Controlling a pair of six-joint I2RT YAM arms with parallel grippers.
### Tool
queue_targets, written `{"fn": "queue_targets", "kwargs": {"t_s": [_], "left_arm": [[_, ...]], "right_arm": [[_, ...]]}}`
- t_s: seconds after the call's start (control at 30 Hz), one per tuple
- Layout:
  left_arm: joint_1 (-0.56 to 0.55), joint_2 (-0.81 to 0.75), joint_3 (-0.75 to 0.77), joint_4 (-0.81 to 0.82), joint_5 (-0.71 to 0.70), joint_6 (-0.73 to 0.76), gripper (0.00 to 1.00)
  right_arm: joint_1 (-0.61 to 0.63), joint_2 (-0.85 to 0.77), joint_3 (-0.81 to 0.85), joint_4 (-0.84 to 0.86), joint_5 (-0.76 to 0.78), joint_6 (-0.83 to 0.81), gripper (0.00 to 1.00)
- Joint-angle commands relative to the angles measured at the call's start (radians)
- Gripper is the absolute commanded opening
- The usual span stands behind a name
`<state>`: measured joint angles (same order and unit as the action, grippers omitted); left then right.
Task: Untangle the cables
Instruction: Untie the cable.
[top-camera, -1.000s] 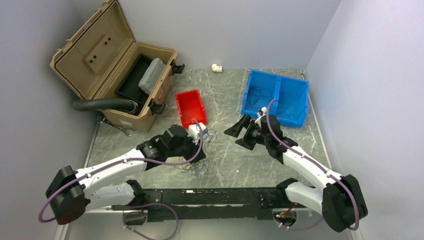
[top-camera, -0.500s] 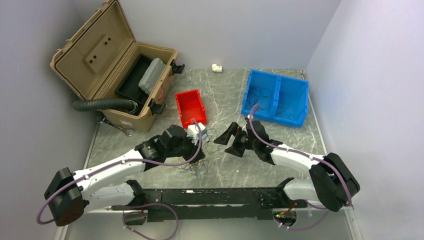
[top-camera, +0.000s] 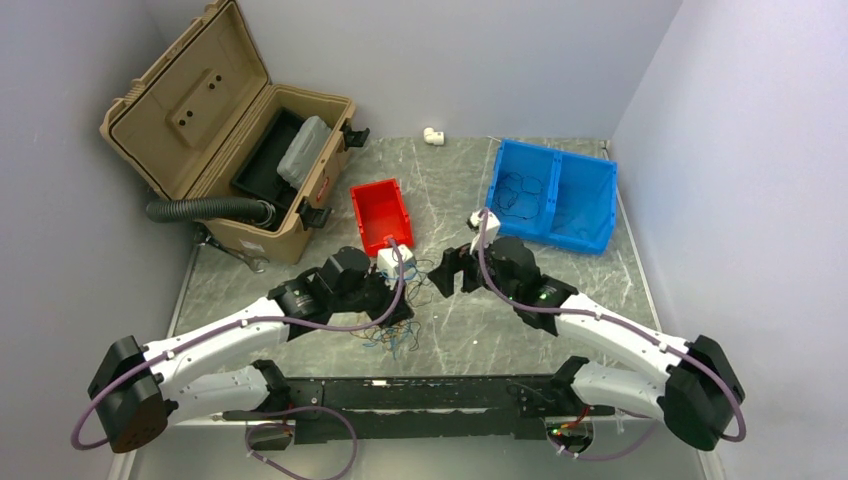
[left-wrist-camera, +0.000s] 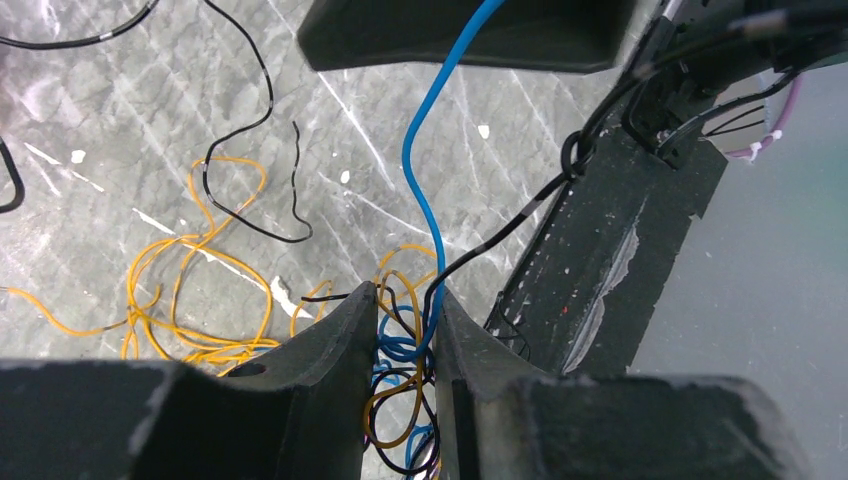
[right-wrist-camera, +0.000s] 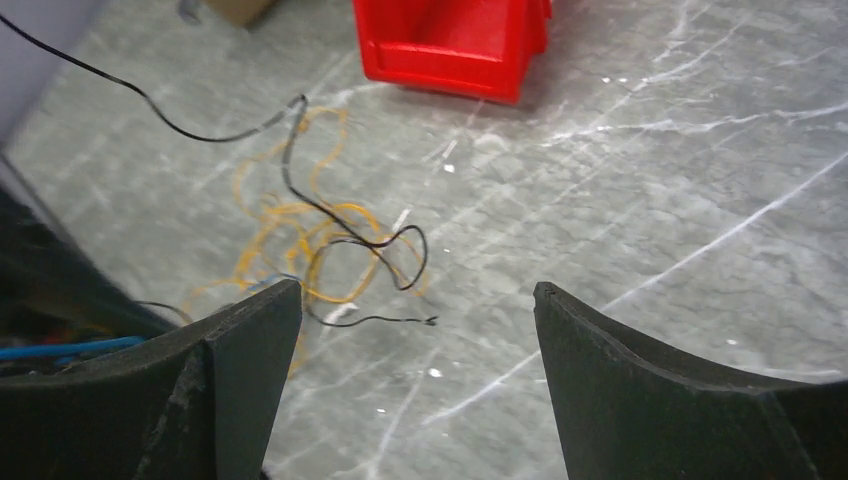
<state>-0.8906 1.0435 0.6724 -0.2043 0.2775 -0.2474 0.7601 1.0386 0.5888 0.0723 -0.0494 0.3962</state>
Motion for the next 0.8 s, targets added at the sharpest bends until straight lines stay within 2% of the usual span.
{"fn": "queue_targets", "kwargs": {"t_s": [0.0, 0.3, 0.47, 0.53, 0.6, 0.63, 0.67, 0.7, 0.73, 0.77], "left_arm": [[0.001, -0.022, 0.048, 0.015, 0.071, 0.023, 0.31], [0.001, -0.02, 0.058, 0.015, 0.136, 0.032, 0.32], [0.001, -0.017, 0.067, 0.017, 0.147, 0.031, 0.32], [0.001, -0.018, 0.067, 0.016, 0.149, 0.032, 0.32], [0.0, -0.021, 0.065, 0.018, 0.148, 0.032, 0.32], [0.0, -0.023, 0.062, 0.018, 0.147, 0.032, 0.32], [0.001, -0.024, 0.06, 0.02, 0.146, 0.032, 0.32], [0.0, -0.025, 0.057, 0.019, 0.144, 0.031, 0.32], [-0.001, -0.026, 0.055, 0.02, 0.14, 0.032, 0.32], [-0.001, -0.025, 0.053, 0.02, 0.137, 0.032, 0.32]], "right_arm": [[-0.001, 0.077, 0.038, 0.03, 0.033, -0.206, 0.89], [0.002, 0.128, 0.041, 0.168, -0.054, -0.295, 0.88], [0.002, 0.175, 0.058, 0.205, -0.051, -0.307, 0.82], [0.002, 0.184, 0.055, 0.224, -0.043, -0.304, 0.76], [0.002, 0.185, 0.05, 0.242, -0.018, -0.297, 0.62], [0.003, 0.179, 0.049, 0.245, -0.005, -0.295, 0.52], [0.002, 0.172, 0.05, 0.246, 0.011, -0.292, 0.39], [0.003, 0.164, 0.052, 0.243, 0.03, -0.288, 0.15], [0.003, 0.153, 0.057, 0.233, 0.079, -0.279, 0.0], [0.002, 0.138, 0.062, 0.223, 0.118, -0.269, 0.0]]}}
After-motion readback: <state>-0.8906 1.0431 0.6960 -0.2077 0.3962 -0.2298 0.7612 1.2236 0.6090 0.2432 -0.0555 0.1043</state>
